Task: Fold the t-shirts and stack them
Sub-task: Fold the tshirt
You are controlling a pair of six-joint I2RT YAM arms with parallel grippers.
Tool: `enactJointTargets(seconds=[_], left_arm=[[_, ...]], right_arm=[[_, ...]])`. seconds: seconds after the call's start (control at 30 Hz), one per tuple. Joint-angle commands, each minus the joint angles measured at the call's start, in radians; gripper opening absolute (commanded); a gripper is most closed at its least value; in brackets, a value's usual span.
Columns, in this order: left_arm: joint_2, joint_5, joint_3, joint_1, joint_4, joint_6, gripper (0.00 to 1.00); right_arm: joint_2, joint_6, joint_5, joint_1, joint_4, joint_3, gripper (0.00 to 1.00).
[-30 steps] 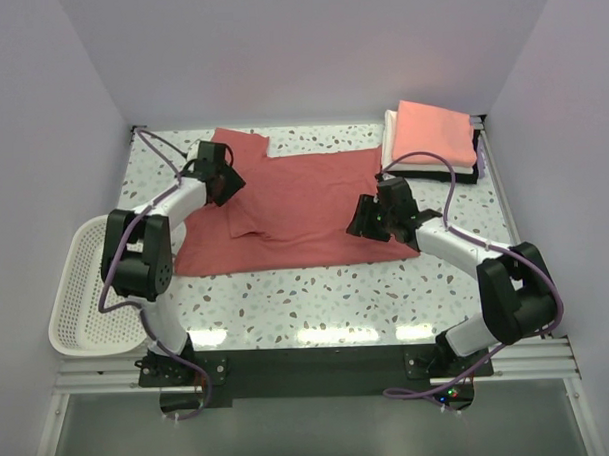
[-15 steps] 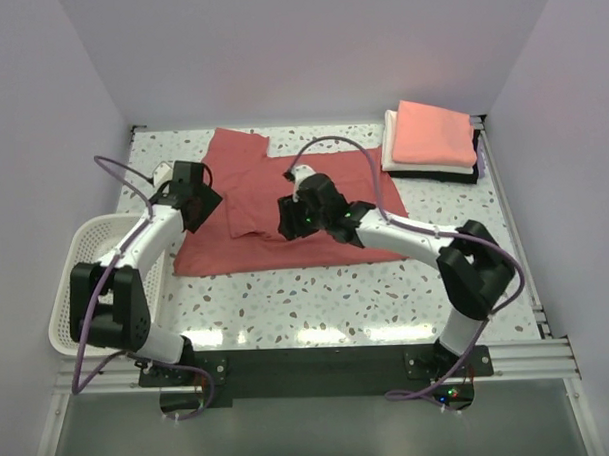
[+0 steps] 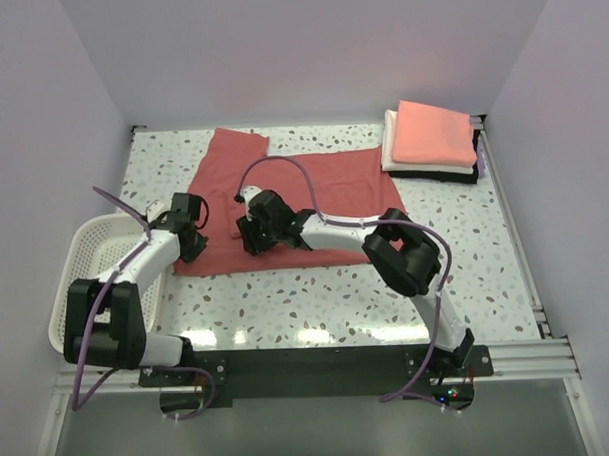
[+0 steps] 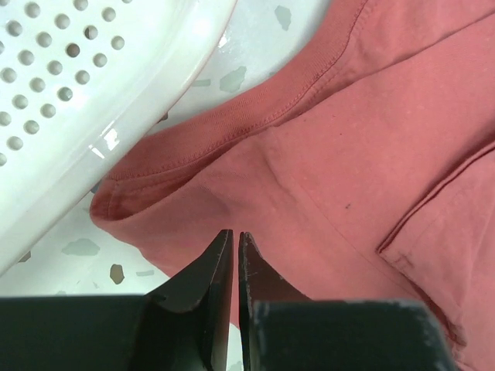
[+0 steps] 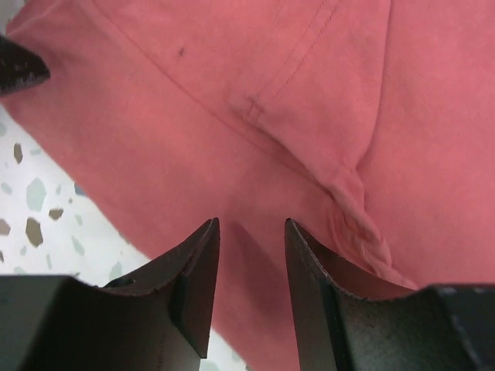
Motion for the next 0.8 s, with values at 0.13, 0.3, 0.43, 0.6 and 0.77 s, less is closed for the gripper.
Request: enactJointTargets(seconds=[0.13, 0.3, 0.43, 0.6, 0.77], left_arm=[[0.021, -0.041, -0.011, 0.006, 0.005, 0.009, 0.11], [0.041, -0.044, -0.009, 0.006, -0.005, 0.017, 0.1], [0.05, -0.038, -0.006, 0.006, -0.003, 0.022, 0.1], [0.052, -0.027, -0.004, 0.006, 0.003, 0.031, 0.1], [0.058, -0.023, 0.002, 0.009, 0.0, 0.035, 0.11]], right_arm=[[0.045, -0.01, 0.071, -0.006, 0.008, 0.119, 0.43], [0.057, 0.048, 0.098, -0.037, 0.025, 0.134, 0.43], [0.055, 0.099, 0.087, -0.086, 0.062, 0.114, 0.43], [0.02, 0.111, 0.068, -0.152, 0.107, 0.07, 0.43], [-0.023, 0.033, 0.079, -0.132, 0.095, 0.047, 0.42]])
